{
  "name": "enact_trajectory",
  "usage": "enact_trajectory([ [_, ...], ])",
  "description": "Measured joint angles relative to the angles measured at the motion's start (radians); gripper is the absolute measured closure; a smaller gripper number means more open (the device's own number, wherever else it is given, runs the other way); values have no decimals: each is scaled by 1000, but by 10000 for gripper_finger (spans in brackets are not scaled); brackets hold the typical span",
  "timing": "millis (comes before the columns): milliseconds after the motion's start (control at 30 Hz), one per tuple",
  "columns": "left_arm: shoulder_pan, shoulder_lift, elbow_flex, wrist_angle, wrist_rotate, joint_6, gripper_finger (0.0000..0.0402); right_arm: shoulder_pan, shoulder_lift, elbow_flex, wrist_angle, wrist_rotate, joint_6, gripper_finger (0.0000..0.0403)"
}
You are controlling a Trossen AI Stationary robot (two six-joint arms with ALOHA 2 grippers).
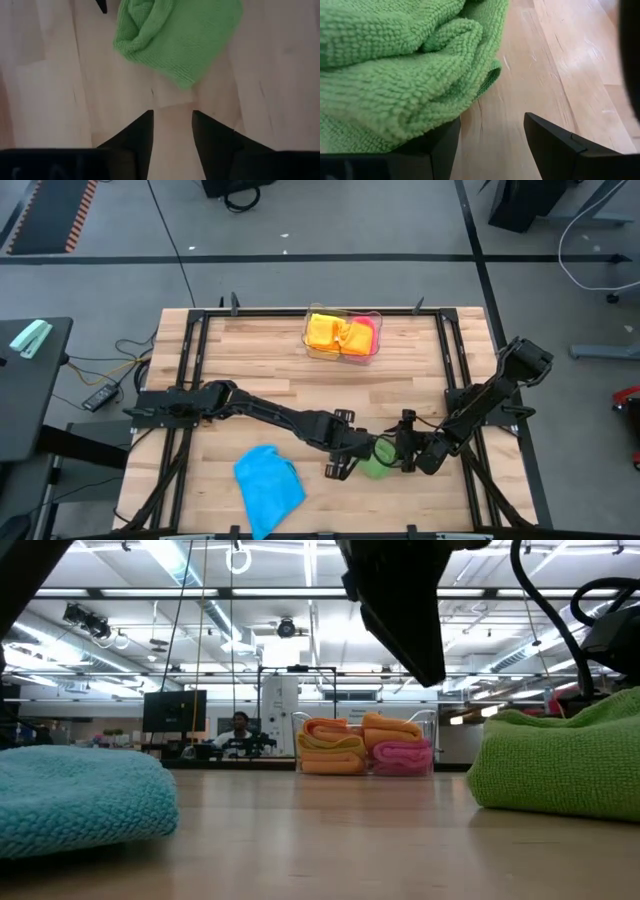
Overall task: Fold microfiber towels
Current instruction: Fold the green microfiber cloth
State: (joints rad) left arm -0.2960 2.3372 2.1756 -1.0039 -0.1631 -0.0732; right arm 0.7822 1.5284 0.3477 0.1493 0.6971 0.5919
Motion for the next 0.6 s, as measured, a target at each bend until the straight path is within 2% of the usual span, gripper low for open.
enact_trajectory([
  [100, -13, -7, -2, 47, 5, 9, 268, 0, 0, 0, 0, 0, 2, 170],
  [233, -44, -7, -18, 126, 76, 82, 284, 0, 0, 0, 0, 0, 2, 170],
  [367, -76, -10, -120, 206, 101, 130, 306, 0, 0, 0, 0, 0, 8, 169],
  [600, -59, -45, -323, 403, 122, 113, 354, 6, 0, 0, 5, -1, 7, 170],
])
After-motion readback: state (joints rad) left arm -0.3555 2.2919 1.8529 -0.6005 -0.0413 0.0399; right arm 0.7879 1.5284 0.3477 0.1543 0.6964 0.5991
